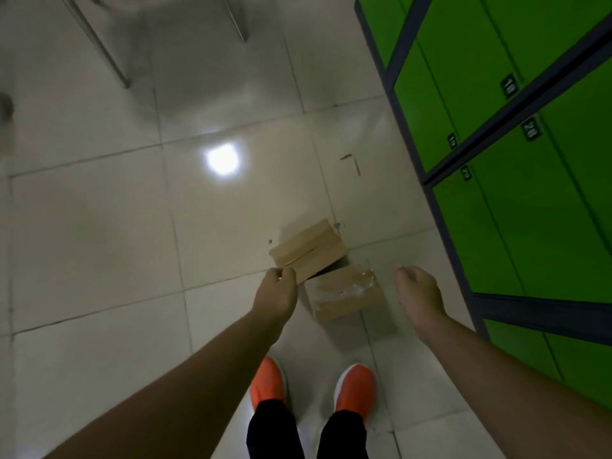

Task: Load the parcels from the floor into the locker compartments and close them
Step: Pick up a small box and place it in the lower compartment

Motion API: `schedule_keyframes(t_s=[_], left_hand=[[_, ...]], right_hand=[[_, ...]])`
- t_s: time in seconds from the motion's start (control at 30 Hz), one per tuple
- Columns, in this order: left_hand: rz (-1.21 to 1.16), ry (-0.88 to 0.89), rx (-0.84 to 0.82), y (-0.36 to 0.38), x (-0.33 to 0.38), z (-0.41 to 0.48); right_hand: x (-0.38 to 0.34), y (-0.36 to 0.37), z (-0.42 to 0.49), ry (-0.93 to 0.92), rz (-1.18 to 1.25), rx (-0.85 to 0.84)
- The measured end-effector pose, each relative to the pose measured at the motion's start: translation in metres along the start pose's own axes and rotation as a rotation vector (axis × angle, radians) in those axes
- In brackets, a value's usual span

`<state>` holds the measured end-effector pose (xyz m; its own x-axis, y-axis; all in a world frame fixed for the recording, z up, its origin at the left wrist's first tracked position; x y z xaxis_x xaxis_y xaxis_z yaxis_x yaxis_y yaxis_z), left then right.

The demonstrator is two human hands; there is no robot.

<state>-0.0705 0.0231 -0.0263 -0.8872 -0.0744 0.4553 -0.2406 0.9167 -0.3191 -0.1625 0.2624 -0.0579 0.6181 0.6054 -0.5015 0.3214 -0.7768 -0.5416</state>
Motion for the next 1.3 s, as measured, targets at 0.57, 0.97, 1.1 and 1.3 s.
schedule_keyframes(t_s=[0.57, 0.97, 1.1, 1.3], left_hand=[[-0.022, -0.203, -0.091, 0.117, -0.139, 0.196], [-0.336, -0.187, -0.131, 0.153, -0.135, 0.180], [-0.304, -0.157, -0.127, 0.135, -0.119, 0.156], [-0.288, -0.127, -0.070, 0.097, -0.065, 0.086]], right_hand=[[0.127, 0.126, 0.181, 0.043, -0.227, -0.116], [0.113, 0.109, 0.190, 0.037, -0.064, -0.133], [0.093, 0.081, 0.167, 0.031, -0.076, -0.077], [0.031, 0.026, 0.109, -0.032, -0.122, -0.074]])
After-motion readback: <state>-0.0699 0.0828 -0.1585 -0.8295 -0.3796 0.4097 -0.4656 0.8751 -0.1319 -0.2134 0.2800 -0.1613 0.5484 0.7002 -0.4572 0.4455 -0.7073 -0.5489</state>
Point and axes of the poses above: each hand's wrist, its own z-axis towards the middle knuckle, its own y-axis out of the palm, x = y × z, the point moved 3 cm from there along z, towards the middle knuckle
